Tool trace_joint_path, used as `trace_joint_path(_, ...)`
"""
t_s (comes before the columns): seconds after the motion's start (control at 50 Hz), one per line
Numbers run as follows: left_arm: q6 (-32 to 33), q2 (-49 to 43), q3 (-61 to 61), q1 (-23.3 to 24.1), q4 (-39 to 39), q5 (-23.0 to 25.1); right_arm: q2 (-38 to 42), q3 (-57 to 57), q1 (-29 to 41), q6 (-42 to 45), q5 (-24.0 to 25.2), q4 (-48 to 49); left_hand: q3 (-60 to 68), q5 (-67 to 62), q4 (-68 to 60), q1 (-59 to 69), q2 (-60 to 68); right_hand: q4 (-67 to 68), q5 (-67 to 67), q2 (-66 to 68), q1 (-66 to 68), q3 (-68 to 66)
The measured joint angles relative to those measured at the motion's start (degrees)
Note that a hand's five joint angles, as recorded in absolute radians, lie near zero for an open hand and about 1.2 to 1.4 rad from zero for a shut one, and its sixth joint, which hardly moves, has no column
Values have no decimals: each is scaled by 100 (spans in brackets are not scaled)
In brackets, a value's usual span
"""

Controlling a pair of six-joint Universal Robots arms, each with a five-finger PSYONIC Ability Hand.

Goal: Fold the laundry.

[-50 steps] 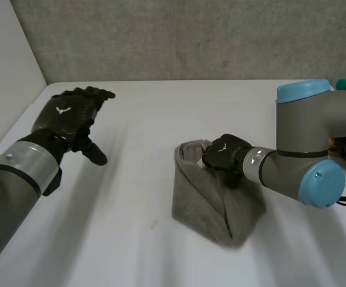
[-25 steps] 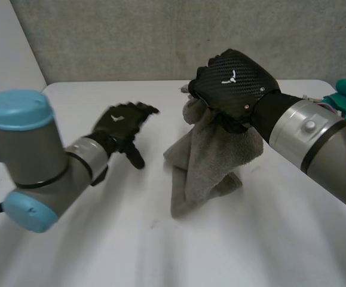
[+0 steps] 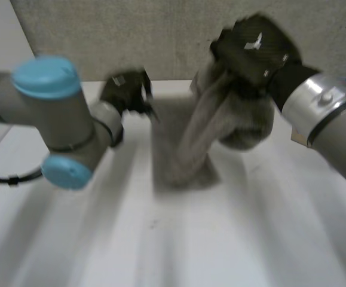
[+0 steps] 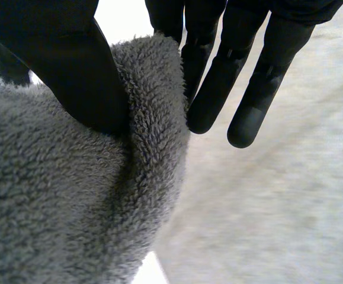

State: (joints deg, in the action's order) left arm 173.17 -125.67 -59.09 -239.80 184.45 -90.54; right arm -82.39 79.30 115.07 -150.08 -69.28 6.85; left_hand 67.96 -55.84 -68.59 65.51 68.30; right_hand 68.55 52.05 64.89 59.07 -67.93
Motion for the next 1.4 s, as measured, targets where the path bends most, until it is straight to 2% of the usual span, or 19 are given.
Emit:
trace_joint_path(0.08,28,473,353,-282,529,-180,149,-169,-93,-254,-474,1108,0,0,0,0,11,8,0,0,0,0)
trace_joint_path(0.18,84,1107,420,-560,1133,-172,282,-127,-178,-664,-790,2701,0,0,0,0,11,8,292,163,71,0)
trace_joint_path(0.24,110,1492,256,-691,1327,-68,338,83,-215,-948,-746,3497,0,0,0,0,11,8,464,239,406,0)
trace_joint_path(0.28,117,1593,156,-719,1330,-19,350,179,-226,-1028,-683,3661,0,0,0,0,11,8,471,239,406,0)
trace_joint_path(0.36,176,1980,-651,-794,1128,231,381,719,-292,-1271,-201,3942,13,0,-2,0,14,8,504,239,406,0)
trace_joint_path(0.48,485,2132,-2449,-743,824,348,582,1610,-526,-1130,389,3086,16,0,-3,0,20,9,520,239,406,0)
trace_joint_path(0.58,875,1913,-3580,-594,763,326,990,2068,-695,-727,480,1912,17,0,-4,0,23,-329,416,50,406,269)
trace_joint_path(0.64,1074,1732,-3955,-488,713,313,1251,2200,-764,-354,474,1236,-126,38,162,-30,-156,-984,-279,-628,11,922)
trace_joint_path(0.66,1174,1645,-4083,-435,662,307,1370,2229,-796,-131,466,913,-854,571,856,-623,-884,-1496,-822,-1158,-518,1440)
trace_joint_path(0.68,1226,1604,-4131,-412,618,303,1419,2235,-809,-30,462,775,-854,571,856,-623,-884,-1816,-1166,-1483,-922,1756)
trace_joint_path(0.7,1289,1569,-4170,-390,553,298,1487,2229,-827,125,454,563,-1894,1684,1974,-1923,-2055,-2433,-1822,-2106,-1492,2373)
trace_joint_path(0.72,1329,1556,-4183,-379,501,295,1517,2219,-836,203,448,454,-2358,2038,2320,-2323,-2408,-2694,-2095,-2429,-1812,2696)
trace_joint_path(0.74,1394,1550,-4187,-368,400,289,1554,2193,-846,310,438,293,-3799,3633,3906,-3995,-3855,-3351,-2786,-3000,-2456,3286)
trace_joint_path(0.76,1448,1560,-4174,-364,299,283,1578,2160,-854,385,427,166,-4434,4288,4554,-4548,-4534,-3822,-3282,-3474,-2900,3761)
trace_joint_path(0.86,1559,1929,-4048,-464,-173,283,1429,1956,-831,344,323,-190,-5620,5304,5706,-5432,-5643,-5113,-4543,-4690,-4080,5035)
trace_joint_path(0.98,1530,2673,-4047,-758,-497,392,1011,1666,-801,21,176,-516,-5632,5304,5718,-5432,-5672,-5253,-4722,-4738,-4105,5222)
trace_joint_path(1.12,1498,3303,-4351,-1436,-637,755,808,1142,-819,-177,11,-1126,-5487,5205,5576,-5256,-5524,-5242,-4664,-4738,-4105,5204)
trace_joint_path(1.26,1586,3346,-4779,-2126,-840,1531,1070,494,-824,4,-73,-1828,-5075,4835,5116,-4813,-5111,-4966,-4258,-4719,-4067,4884)
trace_joint_path(1.4,1981,2986,-4930,-2517,-653,2160,1562,-286,-803,359,138,-2395,-5075,4835,5115,-4813,-5111,-4497,-3780,-4219,-3561,4433)
